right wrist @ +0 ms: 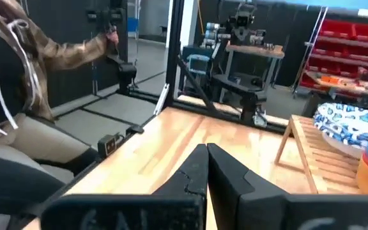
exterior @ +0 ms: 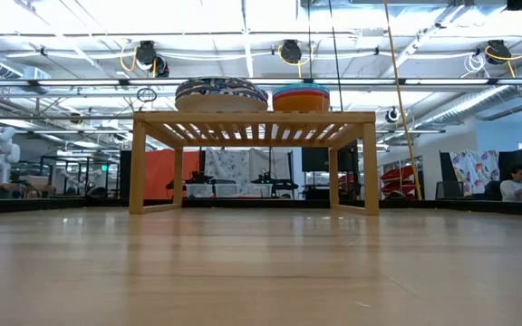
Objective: Place and stack bowls onto a shelf
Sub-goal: Return to Home Position
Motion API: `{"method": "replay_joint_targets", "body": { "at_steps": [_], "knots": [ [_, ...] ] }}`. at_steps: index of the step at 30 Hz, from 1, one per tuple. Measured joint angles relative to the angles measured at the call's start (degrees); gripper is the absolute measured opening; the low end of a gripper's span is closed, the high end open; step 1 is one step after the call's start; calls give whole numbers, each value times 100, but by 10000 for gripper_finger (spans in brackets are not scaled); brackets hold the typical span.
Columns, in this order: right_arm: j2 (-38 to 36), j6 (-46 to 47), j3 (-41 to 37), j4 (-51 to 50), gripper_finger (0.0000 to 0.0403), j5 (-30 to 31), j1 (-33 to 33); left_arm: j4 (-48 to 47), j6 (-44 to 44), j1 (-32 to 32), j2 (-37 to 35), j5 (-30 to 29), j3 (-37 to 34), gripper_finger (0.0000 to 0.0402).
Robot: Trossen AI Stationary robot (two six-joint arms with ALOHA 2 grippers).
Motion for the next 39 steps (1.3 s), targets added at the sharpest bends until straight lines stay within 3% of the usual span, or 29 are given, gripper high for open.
{"method": "replay_joint_targets", "body": {
  "at_steps": [11, 18, 23, 32, 39],
  "knots": [
    [-199, -365, -629, 694, 0, -123, 0, 881, 707, 512, -6, 293, -715, 8],
    [-199, -520, -1059, 902, 0, 902, 2, 1635, 747, 600, -8, 278, -1866, 8],
    [-201, -736, -1368, 1220, 0, 1103, 2, 2692, 464, 599, -8, 307, -2680, 8],
    [-199, -915, -1955, 1921, 0, 1646, 2, 3950, 233, 592, -10, 473, -3236, 8],
    [-199, -859, -2022, 1992, 0, 1664, 2, 4703, -24, 587, -8, 478, -3703, 8]
  ]
}}
